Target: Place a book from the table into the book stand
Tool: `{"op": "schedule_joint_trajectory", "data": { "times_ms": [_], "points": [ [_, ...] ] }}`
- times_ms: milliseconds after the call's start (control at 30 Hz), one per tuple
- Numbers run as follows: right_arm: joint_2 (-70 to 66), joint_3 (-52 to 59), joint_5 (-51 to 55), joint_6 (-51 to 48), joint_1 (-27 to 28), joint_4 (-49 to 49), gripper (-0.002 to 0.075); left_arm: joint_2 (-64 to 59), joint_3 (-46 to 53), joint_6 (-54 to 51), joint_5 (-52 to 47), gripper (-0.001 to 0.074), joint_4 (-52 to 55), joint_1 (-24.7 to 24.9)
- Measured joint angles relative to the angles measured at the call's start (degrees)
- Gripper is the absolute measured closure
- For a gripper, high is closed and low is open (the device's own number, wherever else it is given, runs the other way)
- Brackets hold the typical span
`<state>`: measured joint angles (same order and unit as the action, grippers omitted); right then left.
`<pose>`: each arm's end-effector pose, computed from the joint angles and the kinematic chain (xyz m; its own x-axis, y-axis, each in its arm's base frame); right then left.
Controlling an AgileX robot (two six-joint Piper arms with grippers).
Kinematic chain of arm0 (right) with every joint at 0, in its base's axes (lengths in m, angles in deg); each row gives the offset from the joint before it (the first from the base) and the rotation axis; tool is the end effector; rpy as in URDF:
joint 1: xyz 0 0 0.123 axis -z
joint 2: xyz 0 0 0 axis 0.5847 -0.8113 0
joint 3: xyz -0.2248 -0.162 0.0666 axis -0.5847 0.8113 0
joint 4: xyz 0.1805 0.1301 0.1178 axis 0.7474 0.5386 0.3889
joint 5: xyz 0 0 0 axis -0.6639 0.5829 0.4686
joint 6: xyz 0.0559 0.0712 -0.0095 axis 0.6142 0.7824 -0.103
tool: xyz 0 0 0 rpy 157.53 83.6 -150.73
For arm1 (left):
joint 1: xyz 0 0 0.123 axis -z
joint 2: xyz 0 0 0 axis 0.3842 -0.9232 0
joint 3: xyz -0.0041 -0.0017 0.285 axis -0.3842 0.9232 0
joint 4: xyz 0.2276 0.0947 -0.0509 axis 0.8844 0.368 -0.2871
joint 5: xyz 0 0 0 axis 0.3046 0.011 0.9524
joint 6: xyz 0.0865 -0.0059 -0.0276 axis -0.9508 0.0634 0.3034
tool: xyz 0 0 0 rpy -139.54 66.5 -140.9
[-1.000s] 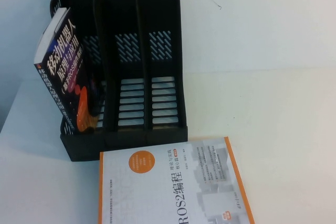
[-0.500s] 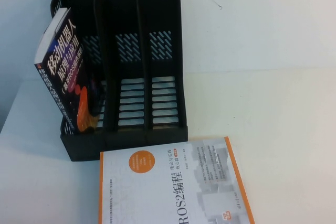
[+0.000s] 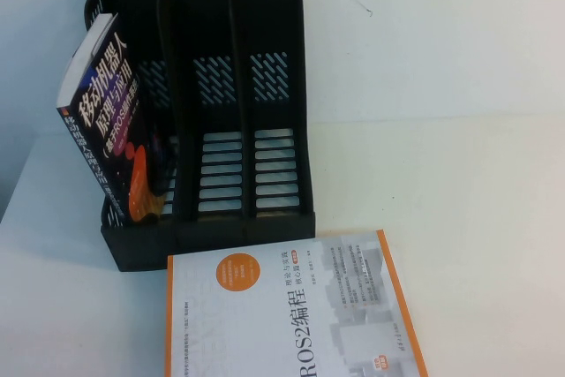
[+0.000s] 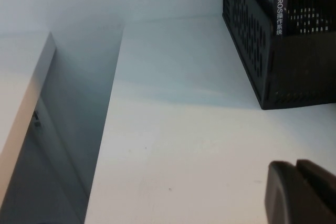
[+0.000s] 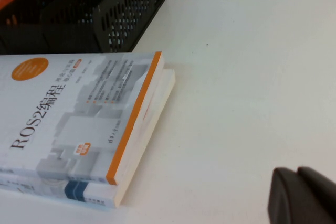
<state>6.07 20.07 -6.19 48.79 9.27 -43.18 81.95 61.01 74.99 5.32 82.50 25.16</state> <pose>0.0472 0.0135 0.1936 -0.3327 0.0621 -0.9410 -0.2987 0.9395 0.1676 0.0531 -0.0031 0.1744 -0.2697 0.0080 -0.9629 0.0516 0.9987 -0.0062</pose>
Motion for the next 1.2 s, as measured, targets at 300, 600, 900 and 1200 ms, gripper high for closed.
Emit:
{"op": "schedule_joint_trajectory", "data": {
  "times_ms": [300,600,900,1200],
  "points": [
    [0.0,0.0,0.0,0.0,0.0,0.0,0.0718,0.0,0.0,-0.01,0.0,0.0736,-0.01,0.0],
    [0.0,0.0,0.0,0.0,0.0,0.0,0.0718,0.0,0.0,0.64,0.0,0.0736,0.96,0.0],
    [0.0,0.0,0.0,0.0,0.0,0.0,0.0718,0.0,0.0,0.64,-0.13,0.0736,1.36,0.0],
    [0.36,0.48,-3.58,-1.81,7.16,-3.21,0.0718,0.0,0.0,0.64,-0.13,0.0736,1.36,0.0]
  ]
}}
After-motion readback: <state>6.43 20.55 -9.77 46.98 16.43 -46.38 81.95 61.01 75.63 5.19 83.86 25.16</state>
